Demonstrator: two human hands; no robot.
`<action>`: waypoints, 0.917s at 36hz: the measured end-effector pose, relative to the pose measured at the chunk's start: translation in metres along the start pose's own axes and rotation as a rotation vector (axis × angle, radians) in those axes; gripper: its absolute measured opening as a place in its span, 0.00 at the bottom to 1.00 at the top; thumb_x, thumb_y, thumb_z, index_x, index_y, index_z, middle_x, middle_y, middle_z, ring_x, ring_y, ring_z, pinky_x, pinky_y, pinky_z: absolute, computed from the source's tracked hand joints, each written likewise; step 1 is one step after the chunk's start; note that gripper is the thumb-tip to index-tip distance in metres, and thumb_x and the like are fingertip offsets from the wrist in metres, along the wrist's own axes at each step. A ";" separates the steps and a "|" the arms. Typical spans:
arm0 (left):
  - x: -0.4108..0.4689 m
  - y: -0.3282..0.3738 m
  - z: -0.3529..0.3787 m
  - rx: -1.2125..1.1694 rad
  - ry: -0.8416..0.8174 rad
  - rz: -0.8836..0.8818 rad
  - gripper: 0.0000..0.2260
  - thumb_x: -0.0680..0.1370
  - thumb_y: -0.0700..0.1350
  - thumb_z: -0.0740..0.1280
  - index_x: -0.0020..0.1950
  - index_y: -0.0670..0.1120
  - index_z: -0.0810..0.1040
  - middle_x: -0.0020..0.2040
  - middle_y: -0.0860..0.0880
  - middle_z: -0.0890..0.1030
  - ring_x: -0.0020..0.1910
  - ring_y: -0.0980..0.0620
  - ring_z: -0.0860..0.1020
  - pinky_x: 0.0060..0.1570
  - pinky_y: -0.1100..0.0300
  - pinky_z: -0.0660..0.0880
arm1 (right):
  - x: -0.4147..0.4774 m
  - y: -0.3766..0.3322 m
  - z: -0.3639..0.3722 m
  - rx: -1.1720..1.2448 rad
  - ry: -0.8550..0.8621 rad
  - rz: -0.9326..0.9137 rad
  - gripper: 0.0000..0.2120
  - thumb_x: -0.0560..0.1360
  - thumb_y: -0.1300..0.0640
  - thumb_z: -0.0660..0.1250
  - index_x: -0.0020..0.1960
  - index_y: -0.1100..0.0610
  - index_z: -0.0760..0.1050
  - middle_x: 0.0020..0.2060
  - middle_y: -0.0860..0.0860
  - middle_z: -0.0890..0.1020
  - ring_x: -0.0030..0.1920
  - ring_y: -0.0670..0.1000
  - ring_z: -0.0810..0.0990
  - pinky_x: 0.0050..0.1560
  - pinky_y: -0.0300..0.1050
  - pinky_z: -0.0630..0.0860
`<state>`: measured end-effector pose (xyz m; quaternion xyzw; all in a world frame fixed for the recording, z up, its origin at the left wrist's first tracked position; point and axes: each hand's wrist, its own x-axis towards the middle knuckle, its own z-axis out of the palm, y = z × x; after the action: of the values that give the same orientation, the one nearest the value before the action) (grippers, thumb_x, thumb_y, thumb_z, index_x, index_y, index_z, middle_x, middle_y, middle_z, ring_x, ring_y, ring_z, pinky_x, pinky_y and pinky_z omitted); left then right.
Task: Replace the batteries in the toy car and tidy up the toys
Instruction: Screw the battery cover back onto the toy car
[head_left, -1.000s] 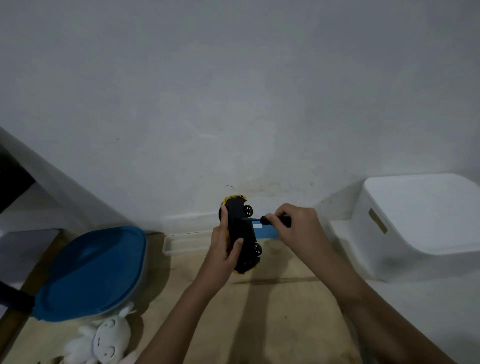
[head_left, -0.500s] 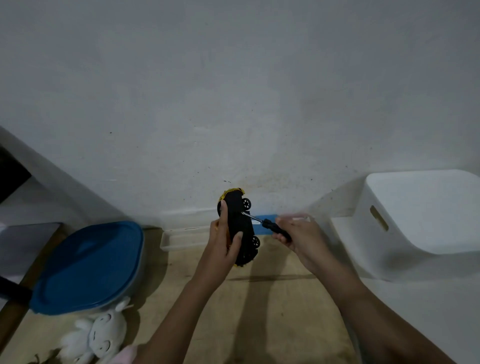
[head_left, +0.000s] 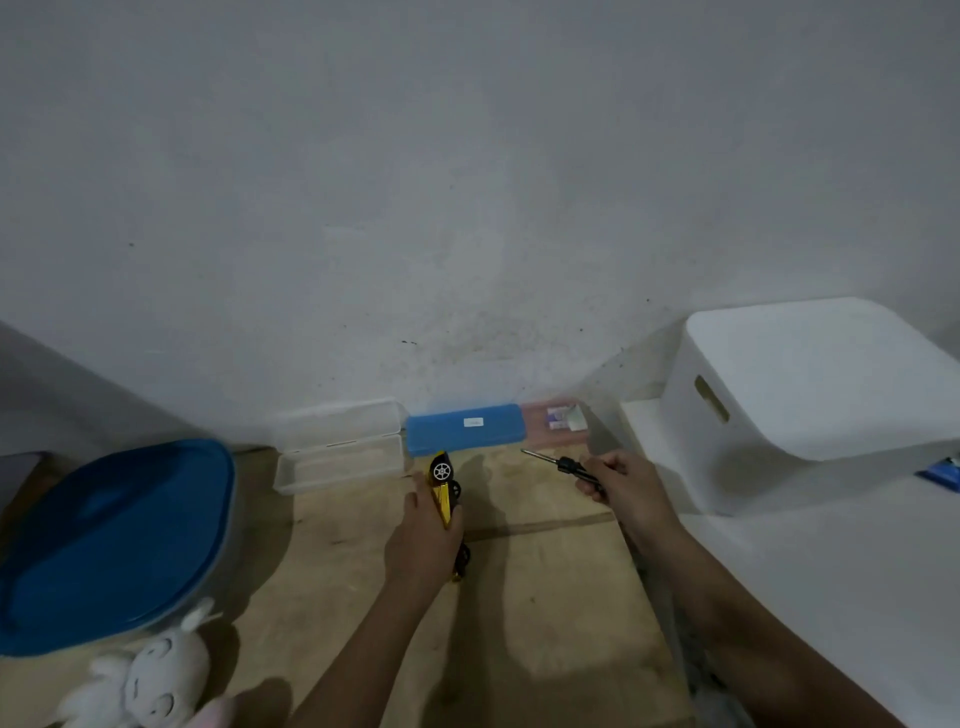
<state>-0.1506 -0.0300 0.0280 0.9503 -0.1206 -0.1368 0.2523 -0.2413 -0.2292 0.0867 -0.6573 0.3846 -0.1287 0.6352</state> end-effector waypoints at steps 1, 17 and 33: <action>0.000 0.001 0.004 0.021 -0.007 -0.012 0.30 0.80 0.55 0.56 0.77 0.46 0.47 0.64 0.44 0.70 0.56 0.43 0.76 0.48 0.52 0.75 | 0.000 0.003 -0.002 -0.012 0.007 0.002 0.10 0.77 0.61 0.64 0.36 0.61 0.72 0.29 0.58 0.78 0.29 0.51 0.72 0.33 0.40 0.68; 0.002 0.021 0.043 -0.233 -0.130 -0.032 0.27 0.80 0.53 0.58 0.77 0.52 0.51 0.72 0.38 0.56 0.70 0.37 0.59 0.65 0.44 0.63 | 0.003 0.038 -0.019 -0.120 0.060 -0.035 0.10 0.78 0.60 0.63 0.45 0.68 0.74 0.33 0.57 0.78 0.30 0.47 0.75 0.27 0.30 0.71; 0.009 0.049 0.056 0.144 -0.317 -0.087 0.32 0.79 0.55 0.58 0.77 0.55 0.42 0.75 0.40 0.47 0.73 0.39 0.52 0.65 0.41 0.61 | 0.013 0.086 0.001 -0.264 0.106 0.054 0.04 0.78 0.63 0.60 0.47 0.58 0.72 0.46 0.56 0.79 0.47 0.56 0.78 0.48 0.48 0.75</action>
<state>-0.1680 -0.0987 0.0044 0.9367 -0.1273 -0.2868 0.1554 -0.2613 -0.2287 0.0017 -0.7168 0.4487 -0.0943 0.5253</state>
